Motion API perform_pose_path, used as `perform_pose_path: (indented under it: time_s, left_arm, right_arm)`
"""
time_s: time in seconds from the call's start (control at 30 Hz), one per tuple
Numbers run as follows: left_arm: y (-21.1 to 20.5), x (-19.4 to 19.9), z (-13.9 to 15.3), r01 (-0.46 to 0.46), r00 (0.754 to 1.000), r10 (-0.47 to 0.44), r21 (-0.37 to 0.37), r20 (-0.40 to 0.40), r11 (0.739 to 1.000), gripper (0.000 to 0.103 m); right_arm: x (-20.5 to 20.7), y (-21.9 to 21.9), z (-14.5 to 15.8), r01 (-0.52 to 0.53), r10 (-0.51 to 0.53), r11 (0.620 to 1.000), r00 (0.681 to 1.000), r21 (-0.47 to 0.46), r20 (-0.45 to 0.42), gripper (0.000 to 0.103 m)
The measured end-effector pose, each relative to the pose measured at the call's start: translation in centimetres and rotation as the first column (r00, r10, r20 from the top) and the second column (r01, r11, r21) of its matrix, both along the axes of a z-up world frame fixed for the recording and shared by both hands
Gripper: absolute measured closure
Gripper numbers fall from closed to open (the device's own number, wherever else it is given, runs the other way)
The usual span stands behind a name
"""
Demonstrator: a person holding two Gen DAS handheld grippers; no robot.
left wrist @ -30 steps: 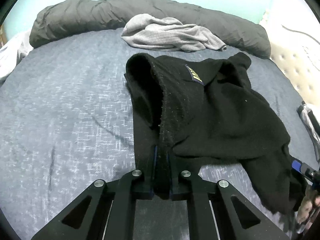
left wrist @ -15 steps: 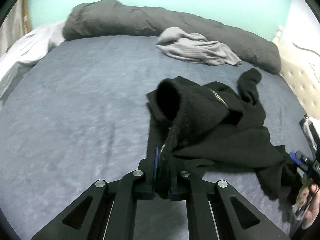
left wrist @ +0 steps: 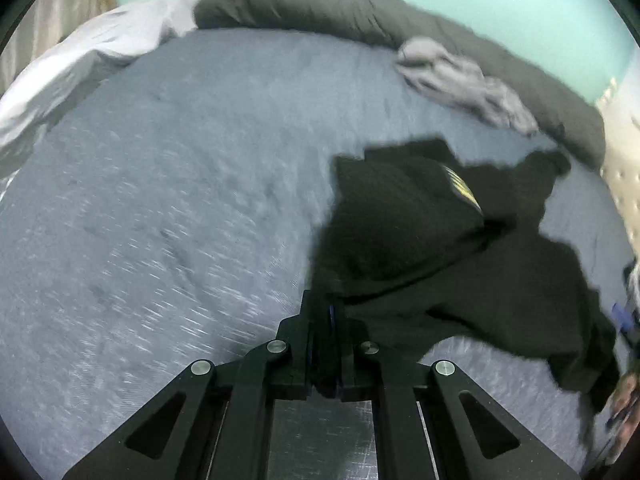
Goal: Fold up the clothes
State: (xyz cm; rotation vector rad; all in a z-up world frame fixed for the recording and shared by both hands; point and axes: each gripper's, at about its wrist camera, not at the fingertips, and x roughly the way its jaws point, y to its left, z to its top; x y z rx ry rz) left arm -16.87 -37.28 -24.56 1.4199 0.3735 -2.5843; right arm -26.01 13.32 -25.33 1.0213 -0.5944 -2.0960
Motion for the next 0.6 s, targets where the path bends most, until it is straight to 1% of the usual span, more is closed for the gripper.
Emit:
perform_pose_path:
  time_s: [0.1, 0.23, 0.3, 0.6]
  left_arm:
    - [1.1, -0.3, -1.5, 0.014, 1.0, -0.014, 0.031, 0.013, 0.999, 0.096]
    - [2.0, -0.3, -2.9, 0.022, 0.999, -0.023, 0.041, 0.033, 0.999, 0.095]
    - [2.0, -0.3, -3.6, 0.011, 0.999, -0.013, 0.051, 0.039, 0.999, 0.094]
    - [1.5, -0.2, -4.2, 0.002, 0.998, -0.008, 0.114, 0.055, 0.993, 0.092]
  right_arm:
    - [0.1, 0.1, 0.1, 0.0, 0.0, 1.0, 1.0, 0.001, -0.007, 0.053]
    - [0.0, 0.1, 0.0, 0.003, -0.003, 1.0, 1.0, 0.001, -0.002, 0.053]
    - [0.0, 0.0, -0.1, 0.003, -0.003, 1.0, 1.0, 0.003, 0.003, 0.053]
    - [0.2, -0.4, -0.2, 0.0, 0.0, 1.0, 1.0, 0.008, 0.004, 0.053]
